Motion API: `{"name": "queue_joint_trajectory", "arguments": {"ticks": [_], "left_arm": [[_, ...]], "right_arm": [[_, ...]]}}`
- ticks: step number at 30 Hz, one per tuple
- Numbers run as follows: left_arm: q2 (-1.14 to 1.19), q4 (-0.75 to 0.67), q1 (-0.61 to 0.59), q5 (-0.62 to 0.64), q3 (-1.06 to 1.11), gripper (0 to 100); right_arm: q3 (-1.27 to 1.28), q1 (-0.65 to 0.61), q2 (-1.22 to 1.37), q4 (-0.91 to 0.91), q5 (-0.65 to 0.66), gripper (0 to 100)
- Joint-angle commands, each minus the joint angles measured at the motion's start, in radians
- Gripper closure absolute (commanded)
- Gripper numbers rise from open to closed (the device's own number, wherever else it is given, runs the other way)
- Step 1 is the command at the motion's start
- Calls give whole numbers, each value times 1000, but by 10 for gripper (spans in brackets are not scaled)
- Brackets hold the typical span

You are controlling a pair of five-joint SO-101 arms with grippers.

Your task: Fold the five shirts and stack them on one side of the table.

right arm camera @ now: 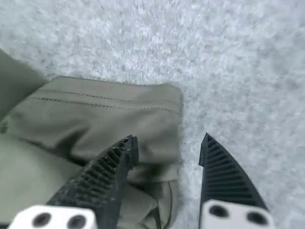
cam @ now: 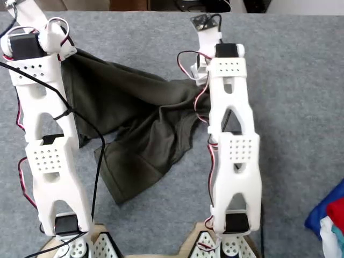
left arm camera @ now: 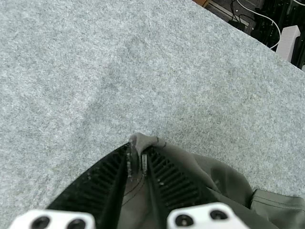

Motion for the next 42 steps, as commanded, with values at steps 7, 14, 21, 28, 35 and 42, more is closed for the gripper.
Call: {"name": "queue_joint_trajectory", "arguments": {"ticks": [7, 14, 21, 28, 35, 42], "left_arm": [[-25, 9, 6, -8, -48, 980], [-25, 9, 6, -8, -48, 980], [-25, 9, 6, -6, -48, 980], [-25, 9, 6, -6, -48, 980], [-47, 9, -6, -6, -57, 980], [-285, 11, -32, -5, -8, 980]], "right_arm": [[-374, -15, 271, 52, -11, 790], [-398, -12, 302, 48, -11, 981], [-559, 4, 277, 109, -17, 994], [-576, 35, 110, 213, -92, 994], [-578, 35, -119, 299, -115, 994], [-564, 59, -441, 316, -115, 994]]}}
